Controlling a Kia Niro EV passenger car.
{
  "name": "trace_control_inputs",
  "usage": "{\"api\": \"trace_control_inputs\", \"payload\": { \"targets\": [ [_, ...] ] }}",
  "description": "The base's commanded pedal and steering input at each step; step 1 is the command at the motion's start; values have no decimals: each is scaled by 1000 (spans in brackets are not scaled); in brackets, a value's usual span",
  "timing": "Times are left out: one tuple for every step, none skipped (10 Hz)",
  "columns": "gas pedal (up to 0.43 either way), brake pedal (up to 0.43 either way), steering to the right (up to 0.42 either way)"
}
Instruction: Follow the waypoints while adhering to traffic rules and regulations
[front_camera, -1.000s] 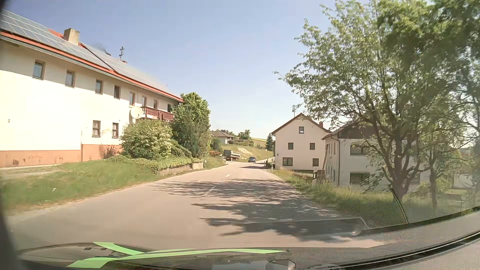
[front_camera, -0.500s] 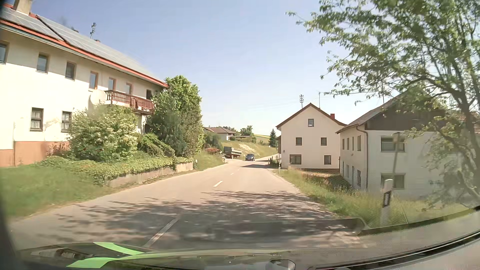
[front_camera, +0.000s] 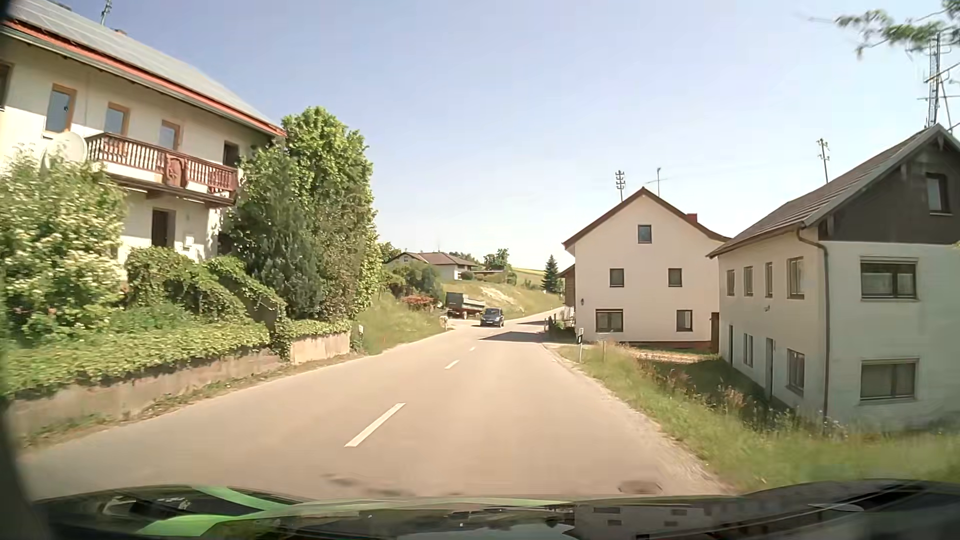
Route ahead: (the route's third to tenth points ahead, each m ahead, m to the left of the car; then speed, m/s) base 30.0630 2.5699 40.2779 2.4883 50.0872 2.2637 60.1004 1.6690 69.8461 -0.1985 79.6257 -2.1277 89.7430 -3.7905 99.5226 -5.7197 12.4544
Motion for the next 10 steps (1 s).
{"api": "trace_control_inputs", "payload": {
  "targets": [
    [118, 0, -8],
    [130, 0, -8],
    [130, 0, -8],
    [138, 0, -8],
    [150, 0, -8],
    [150, 0, -8],
    [150, 0, -8],
    [150, 0, -8],
    [150, 0, -8],
    [150, 0, -7]
  ]
}}
